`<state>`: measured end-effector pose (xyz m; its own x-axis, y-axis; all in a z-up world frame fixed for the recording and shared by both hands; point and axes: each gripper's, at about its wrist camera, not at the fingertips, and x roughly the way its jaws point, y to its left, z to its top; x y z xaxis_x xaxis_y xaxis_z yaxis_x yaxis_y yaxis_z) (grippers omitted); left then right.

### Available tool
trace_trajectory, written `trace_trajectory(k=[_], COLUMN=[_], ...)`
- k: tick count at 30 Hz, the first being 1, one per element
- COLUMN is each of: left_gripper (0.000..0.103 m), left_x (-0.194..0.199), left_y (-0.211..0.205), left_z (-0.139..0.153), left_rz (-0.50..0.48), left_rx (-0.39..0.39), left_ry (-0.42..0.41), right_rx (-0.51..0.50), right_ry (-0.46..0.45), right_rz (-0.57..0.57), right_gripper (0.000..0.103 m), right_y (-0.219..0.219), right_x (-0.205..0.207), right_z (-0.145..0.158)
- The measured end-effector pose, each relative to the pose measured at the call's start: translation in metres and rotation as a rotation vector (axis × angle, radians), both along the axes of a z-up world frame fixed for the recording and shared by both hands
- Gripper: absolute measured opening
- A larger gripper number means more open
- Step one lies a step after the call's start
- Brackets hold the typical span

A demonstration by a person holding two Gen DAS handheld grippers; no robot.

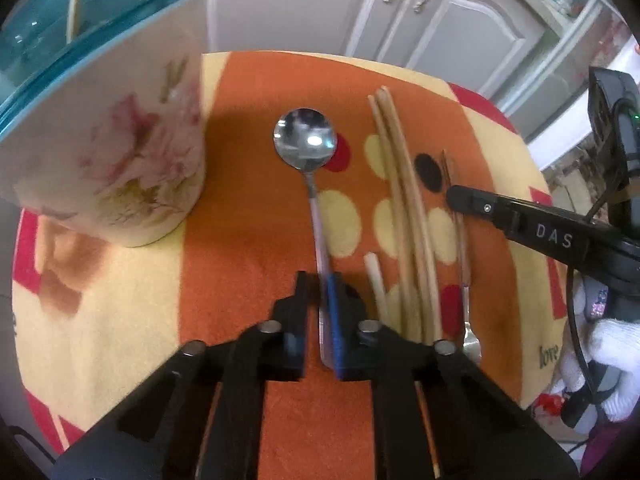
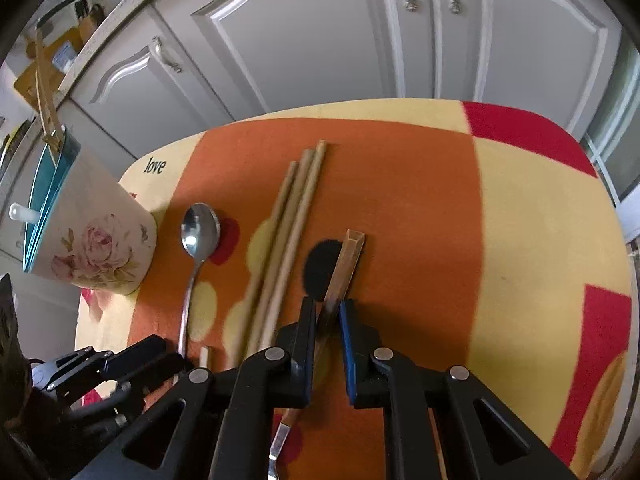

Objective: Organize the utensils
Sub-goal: 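Close the right tool on a square-ended chopstick while the left grasps a thin chopstick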

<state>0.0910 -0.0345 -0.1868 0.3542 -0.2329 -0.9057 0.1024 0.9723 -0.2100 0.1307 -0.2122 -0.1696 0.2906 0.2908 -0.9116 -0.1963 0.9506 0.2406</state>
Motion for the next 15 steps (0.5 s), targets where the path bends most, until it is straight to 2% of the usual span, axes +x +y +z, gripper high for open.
trace_trajectory(k=[3, 6, 10, 12, 15], left_gripper=[0.002, 0.001, 0.002, 0.005, 0.010], left_x=[-0.006, -0.013, -0.017, -0.016, -0.010], left_y=[0.000, 0.006, 0.007, 0.003, -0.006], left_z=[-0.002, -0.002, 0.007, 0.013, 0.020], left_rz=[-0.037, -0.034, -0.051, -0.048, -0.046], left_rx=[-0.015, -0.005, -0.074, -0.125, -0.105], left_ry=[0.021, 0.041, 0.074, 0.076, 0.054], right_rx=[-0.004, 0.005, 0.018, 0.021, 0.016], right_ry=[0.005, 0.012, 0.017, 0.019, 0.023], right_rz=[-0.010, -0.006, -0.012, -0.016, -0.013], right_gripper=[0.011, 0.011, 0.011, 0.011, 0.011], right_y=[-0.007, -0.011, -0.013, -0.013, -0.011], right_x=[-0.002, -0.005, -0.005, -0.005, -0.004], right_z=[0.001, 0.000, -0.003, -0.004, -0.004])
